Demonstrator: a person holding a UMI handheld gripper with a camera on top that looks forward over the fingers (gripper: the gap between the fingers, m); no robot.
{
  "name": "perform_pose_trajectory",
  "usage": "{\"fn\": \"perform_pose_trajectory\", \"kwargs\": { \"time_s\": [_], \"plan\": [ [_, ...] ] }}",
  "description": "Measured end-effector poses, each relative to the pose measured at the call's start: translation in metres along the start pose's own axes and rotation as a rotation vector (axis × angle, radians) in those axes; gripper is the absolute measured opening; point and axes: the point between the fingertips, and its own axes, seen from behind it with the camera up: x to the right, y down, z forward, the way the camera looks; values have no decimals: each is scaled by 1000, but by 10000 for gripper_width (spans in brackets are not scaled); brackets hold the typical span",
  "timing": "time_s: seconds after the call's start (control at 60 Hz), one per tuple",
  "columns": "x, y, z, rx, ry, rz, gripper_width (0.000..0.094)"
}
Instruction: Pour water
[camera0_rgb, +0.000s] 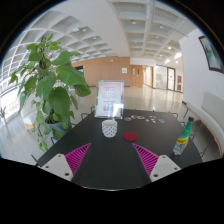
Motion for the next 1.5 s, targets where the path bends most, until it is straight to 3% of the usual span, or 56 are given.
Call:
{"fn": "perform_pose_trajectory", "kwargs": {
  "time_s": [0.283,0.55,0.683,0.8,1.067,1.15,1.2,1.35,1.5],
  "plan": [
    [64,48,21,-91,88,1,831],
    [185,111,27,-145,271,110,829],
    [255,109,35,-126,366,72,832],
    [304,85,50,-49,428,82,827],
    [373,60,127,17,511,103,819],
    [382,55,145,40,517,78,740],
    [386,51,153,53,520,49,579],
    [391,44,156,92,547,23,481],
    [400,41,151,59,615,-7,415]
  ]
}}
